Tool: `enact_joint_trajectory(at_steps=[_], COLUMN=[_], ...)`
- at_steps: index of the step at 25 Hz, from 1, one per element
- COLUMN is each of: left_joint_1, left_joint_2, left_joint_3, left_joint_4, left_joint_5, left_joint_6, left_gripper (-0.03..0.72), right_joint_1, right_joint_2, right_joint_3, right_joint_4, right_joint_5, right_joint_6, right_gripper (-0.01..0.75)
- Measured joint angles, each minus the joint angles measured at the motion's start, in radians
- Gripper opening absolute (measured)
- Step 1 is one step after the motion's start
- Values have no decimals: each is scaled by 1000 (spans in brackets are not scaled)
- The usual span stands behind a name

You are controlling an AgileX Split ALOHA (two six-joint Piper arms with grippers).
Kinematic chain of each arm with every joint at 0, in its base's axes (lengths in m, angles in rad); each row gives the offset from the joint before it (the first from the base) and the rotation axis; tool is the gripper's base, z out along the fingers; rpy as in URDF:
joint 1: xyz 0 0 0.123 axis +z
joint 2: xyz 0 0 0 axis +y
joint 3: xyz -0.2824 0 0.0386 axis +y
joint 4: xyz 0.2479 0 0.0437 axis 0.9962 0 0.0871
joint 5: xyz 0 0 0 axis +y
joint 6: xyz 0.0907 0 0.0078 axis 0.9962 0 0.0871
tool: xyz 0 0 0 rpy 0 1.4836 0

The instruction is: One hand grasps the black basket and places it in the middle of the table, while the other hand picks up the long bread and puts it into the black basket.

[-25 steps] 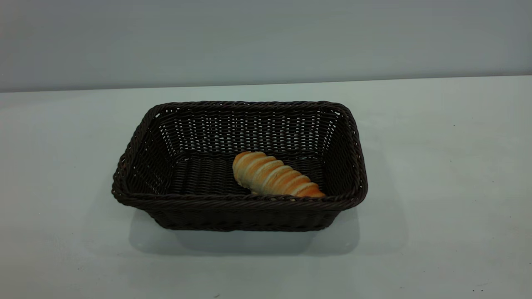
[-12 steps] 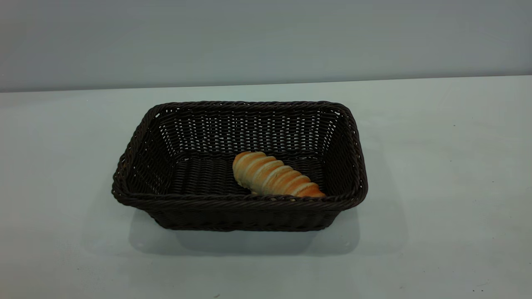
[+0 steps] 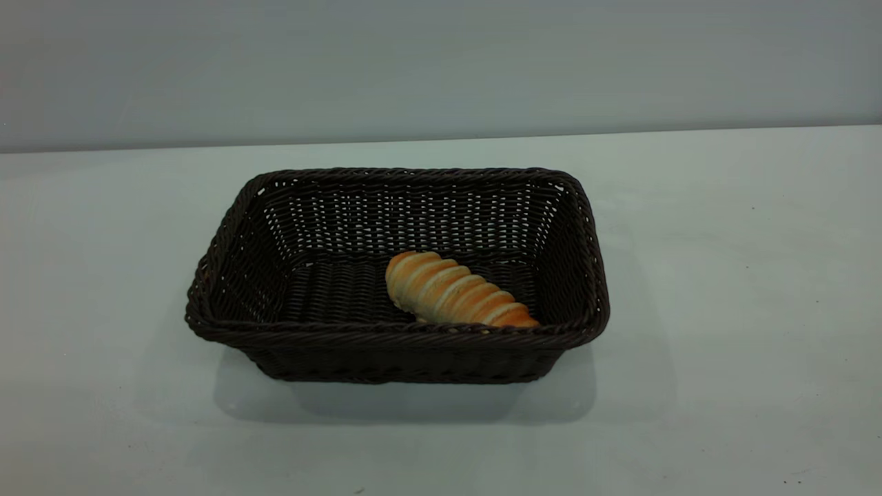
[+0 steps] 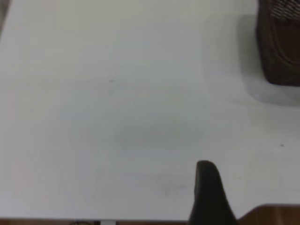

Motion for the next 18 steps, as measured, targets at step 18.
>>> enact_joint_trajectory(at_steps=[18], left_joint_1=[32], left_joint_2=[-1], left_joint_3=[0], left_joint_4=[0], left_joint_5=[0], left_joint_6=[0], left_gripper=[532], right_joint_1=[-101], right_joint_2=[-14], right_joint_3=[0], right_joint_4=[0], right_joint_5=[0], right_joint_6=[1], right_gripper=[406])
